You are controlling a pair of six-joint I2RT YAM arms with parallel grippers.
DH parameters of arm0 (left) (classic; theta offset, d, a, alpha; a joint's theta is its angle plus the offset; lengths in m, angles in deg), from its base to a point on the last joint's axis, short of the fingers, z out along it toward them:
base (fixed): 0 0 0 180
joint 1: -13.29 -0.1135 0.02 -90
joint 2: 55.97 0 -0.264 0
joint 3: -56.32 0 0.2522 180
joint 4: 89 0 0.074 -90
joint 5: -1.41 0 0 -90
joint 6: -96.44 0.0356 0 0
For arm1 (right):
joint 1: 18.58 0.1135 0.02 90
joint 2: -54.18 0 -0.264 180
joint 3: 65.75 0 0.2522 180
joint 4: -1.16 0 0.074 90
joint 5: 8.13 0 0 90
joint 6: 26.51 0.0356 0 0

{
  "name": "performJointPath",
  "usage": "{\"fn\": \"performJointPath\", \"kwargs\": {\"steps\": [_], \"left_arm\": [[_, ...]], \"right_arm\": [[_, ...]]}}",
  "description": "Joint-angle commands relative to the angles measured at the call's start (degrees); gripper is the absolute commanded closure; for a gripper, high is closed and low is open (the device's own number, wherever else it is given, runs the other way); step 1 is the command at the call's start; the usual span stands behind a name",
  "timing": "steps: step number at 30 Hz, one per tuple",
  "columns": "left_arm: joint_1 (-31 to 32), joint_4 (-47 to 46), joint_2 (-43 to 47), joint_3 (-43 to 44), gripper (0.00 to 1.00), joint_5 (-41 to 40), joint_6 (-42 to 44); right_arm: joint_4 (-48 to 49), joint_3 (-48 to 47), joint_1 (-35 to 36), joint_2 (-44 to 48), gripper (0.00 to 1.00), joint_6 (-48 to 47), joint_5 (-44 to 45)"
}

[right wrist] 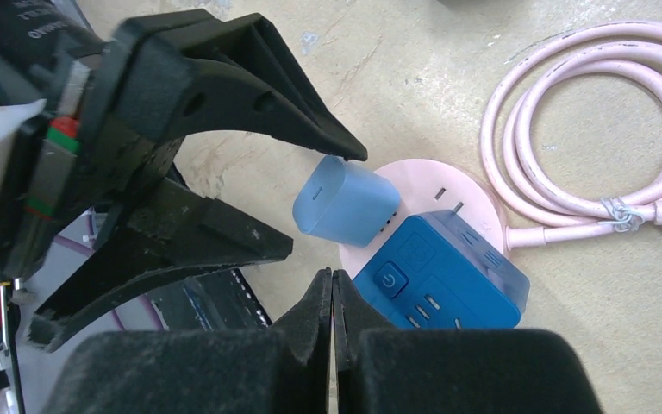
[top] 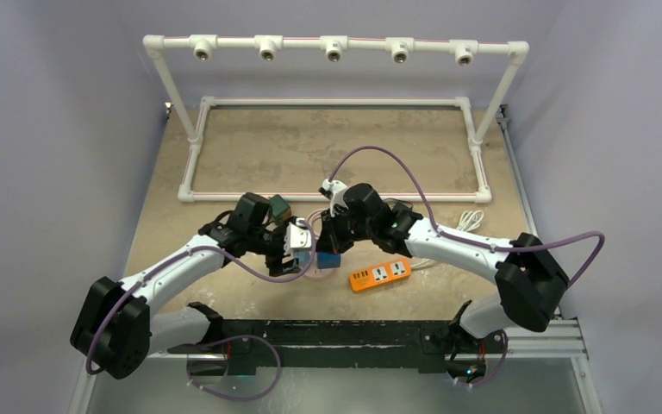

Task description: Insert the plug

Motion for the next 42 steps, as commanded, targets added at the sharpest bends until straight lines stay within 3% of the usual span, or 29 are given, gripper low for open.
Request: {"fn": "performJointPath", "kwargs": {"steps": [1, 11, 42], "left_arm": [[-0.5, 1.5, -1.9, 2.2, 0.31, 2.4, 3.2], [-1.1, 0.7, -2.3, 2.9, 0.53, 3.7, 3.1], [0.5, -4.8, -8.7, 4.5, 0.54, 4.0, 2.6]], "right_arm": [[0.0, 0.9, 0.3, 3.0, 1.0, -0.6, 1.1], [-3.4, 1.4, 0.0, 3.7, 1.0, -0.3, 5.1], [-7.3, 3.3, 0.0, 0.0, 1.0, -0.5, 8.0]]}}
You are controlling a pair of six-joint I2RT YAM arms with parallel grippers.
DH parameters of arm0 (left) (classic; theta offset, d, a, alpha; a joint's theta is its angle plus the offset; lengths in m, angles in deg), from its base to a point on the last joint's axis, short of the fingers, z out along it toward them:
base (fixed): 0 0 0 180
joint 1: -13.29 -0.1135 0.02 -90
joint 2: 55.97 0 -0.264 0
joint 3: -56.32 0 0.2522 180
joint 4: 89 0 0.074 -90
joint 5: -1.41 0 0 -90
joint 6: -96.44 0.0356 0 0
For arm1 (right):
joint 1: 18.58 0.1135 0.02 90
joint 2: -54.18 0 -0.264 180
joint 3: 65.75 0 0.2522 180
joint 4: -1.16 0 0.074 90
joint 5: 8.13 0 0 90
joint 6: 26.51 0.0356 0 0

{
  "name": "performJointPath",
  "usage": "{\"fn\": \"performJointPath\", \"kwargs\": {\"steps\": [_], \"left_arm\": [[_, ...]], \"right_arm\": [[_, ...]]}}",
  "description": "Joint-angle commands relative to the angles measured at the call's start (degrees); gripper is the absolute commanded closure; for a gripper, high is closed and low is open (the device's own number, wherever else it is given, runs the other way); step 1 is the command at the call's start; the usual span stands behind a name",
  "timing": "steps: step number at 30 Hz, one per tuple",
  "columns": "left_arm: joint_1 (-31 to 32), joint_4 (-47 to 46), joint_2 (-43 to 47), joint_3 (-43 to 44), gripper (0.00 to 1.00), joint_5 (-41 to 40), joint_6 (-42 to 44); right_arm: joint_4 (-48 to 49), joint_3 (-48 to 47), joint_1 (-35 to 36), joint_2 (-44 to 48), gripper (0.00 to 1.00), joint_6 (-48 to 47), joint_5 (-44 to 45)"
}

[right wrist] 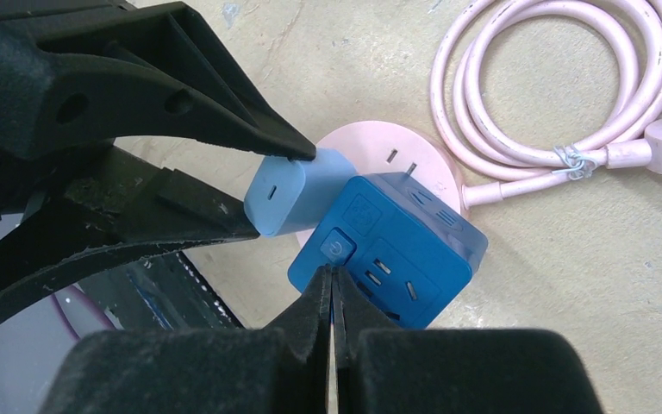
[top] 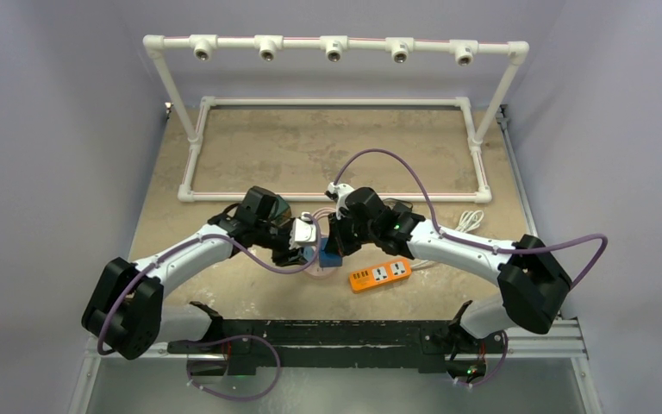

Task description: Insert the plug

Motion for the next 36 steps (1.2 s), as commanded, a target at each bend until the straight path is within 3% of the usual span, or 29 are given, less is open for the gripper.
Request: {"fn": "performJointPath", "kwargs": {"steps": [1, 19, 30, 36], "left_arm": [[0.9, -2.7, -1.2, 1.5, 0.54, -0.4, 1.0], [1.7, -3.1, -3.0, -1.0, 0.61, -5.3, -0.2], [1.7, -3.6, -3.3, -1.5, 0.61, -4.5, 0.3], [1.6, -1.1, -4.4, -0.3, 0.57, -1.9, 4.0]], "right_arm": [[-2.4, 1.9, 0.1, -1.0, 1.0, -0.7, 1.6], [-0.3, -1.4, 0.1, 3.7, 1.0, -1.5, 1.7], [8.1, -2.9, 0.4, -2.1, 1.0, -0.1, -5.2], [7.4, -5.8, 0.4, -6.5, 1.0, -0.9, -7.1]]}}
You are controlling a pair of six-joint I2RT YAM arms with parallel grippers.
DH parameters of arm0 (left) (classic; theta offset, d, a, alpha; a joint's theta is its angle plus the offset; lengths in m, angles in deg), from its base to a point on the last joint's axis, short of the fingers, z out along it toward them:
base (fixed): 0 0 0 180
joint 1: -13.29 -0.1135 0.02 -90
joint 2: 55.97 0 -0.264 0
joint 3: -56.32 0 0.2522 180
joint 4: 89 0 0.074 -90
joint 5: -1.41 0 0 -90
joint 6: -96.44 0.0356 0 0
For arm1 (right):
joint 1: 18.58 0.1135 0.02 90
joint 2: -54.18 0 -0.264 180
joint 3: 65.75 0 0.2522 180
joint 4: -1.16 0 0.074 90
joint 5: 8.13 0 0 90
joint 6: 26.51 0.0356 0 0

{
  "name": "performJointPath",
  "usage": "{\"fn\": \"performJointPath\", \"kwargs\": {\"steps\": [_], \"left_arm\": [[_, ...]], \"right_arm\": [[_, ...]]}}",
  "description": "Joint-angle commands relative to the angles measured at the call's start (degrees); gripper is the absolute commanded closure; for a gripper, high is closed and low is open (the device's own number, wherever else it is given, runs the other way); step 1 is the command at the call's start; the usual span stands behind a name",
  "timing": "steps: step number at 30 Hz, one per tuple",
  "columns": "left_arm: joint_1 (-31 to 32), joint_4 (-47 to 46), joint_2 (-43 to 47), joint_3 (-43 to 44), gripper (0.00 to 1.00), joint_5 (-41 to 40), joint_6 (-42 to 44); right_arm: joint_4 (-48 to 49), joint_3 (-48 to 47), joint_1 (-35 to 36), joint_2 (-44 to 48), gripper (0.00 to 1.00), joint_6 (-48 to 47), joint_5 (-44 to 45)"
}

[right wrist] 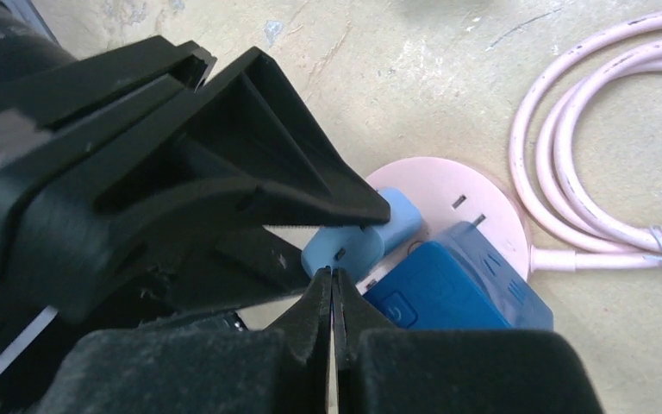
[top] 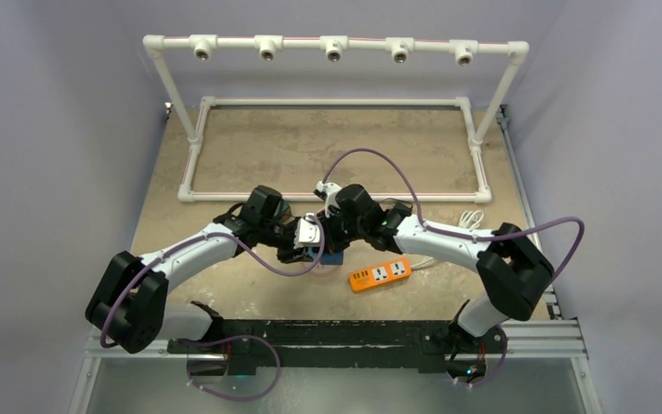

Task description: Insert the plug

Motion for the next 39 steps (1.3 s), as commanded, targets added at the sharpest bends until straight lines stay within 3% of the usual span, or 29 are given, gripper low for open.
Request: {"fn": "performJointPath", "kwargs": {"steps": [1, 15, 29, 39], "left_arm": [[0.1, 3.5, -2.6, -0.4, 0.57, -0.7, 4.3], [-2.9, 9.6, -7.9, 3.0, 0.55, 2.3, 6.0], [-4.4, 10.1, -10.3, 3.9, 0.52, 3.4, 6.6], [-4.3, 10.1, -11.0, 5.5, 0.52, 3.3, 7.1]], "right_arm": [[2.2, -3.7, 0.3, -1.8, 1.0, -0.9, -2.6], [-5.0, -8.2, 0.3, -4.2, 1.0, -3.4, -0.5], [-10.9, -12.0, 0.3, -5.6, 1.0, -6.4, 2.9], [-10.3, -14.1, 0.3, -6.4, 1.0, -5.8, 2.6]]}}
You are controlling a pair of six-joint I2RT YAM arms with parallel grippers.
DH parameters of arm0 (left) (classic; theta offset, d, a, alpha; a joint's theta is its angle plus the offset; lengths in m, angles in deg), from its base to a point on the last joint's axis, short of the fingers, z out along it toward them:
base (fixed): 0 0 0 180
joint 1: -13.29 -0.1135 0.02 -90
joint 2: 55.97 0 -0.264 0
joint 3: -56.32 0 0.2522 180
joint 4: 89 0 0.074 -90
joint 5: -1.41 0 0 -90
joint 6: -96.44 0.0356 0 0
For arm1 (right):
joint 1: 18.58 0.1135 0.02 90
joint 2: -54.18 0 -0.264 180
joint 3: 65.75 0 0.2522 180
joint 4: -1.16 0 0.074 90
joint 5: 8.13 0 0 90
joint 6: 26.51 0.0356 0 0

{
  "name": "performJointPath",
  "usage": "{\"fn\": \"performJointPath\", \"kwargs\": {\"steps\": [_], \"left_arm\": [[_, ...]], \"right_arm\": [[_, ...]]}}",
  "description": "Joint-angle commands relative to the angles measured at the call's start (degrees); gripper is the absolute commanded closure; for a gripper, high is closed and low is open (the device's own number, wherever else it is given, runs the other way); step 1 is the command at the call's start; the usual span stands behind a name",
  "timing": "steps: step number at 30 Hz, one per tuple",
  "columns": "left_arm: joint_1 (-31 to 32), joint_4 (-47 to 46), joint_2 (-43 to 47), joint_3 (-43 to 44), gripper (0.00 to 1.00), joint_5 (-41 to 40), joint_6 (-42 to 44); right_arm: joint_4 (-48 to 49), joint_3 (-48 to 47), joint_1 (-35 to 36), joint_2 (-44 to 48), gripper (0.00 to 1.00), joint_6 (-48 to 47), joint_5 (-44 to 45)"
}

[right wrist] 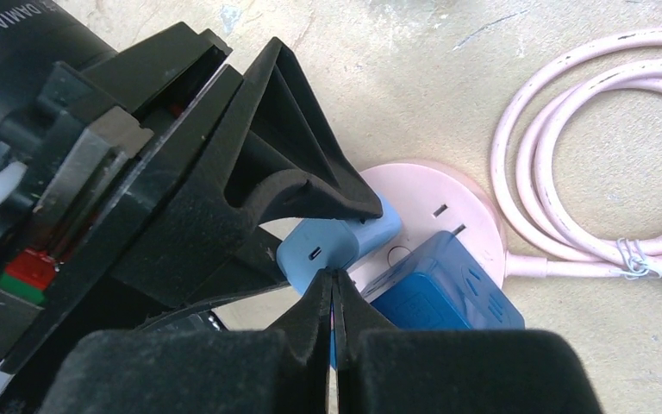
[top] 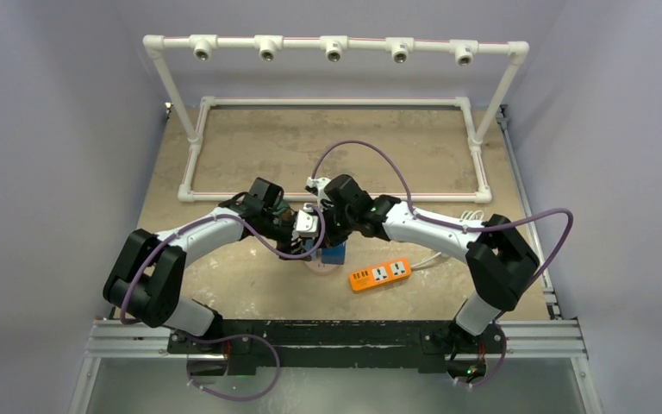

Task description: Insert the plug

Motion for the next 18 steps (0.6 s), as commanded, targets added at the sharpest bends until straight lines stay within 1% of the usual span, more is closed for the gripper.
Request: {"fn": "performJointPath", "kwargs": {"steps": [1, 7, 12, 18], "left_arm": [[0.0, 3.8, -2.0, 0.3, 0.52, -4.0, 1.3], [0.6, 2.6, -1.8, 0.9, 0.53, -3.7, 0.7], [1.2, 1.9, -1.5, 0.8, 0.54, -5.0, -0.6], [2.6, 2.4, -1.4, 0.8, 0.56, -8.5, 0.9]], "right_arm": [[2.1, -3.7, 0.3, -0.1, 1.0, -1.0, 0.7], [3.7, -3.8, 0.3, -0.7, 1.0, 0.6, 1.3], [5.8, -1.7, 0.3, -0.4, 1.0, 3.0, 2.3], [6.2, 2.4, 0.4, 1.2, 1.0, 5.3, 6.8]]}}
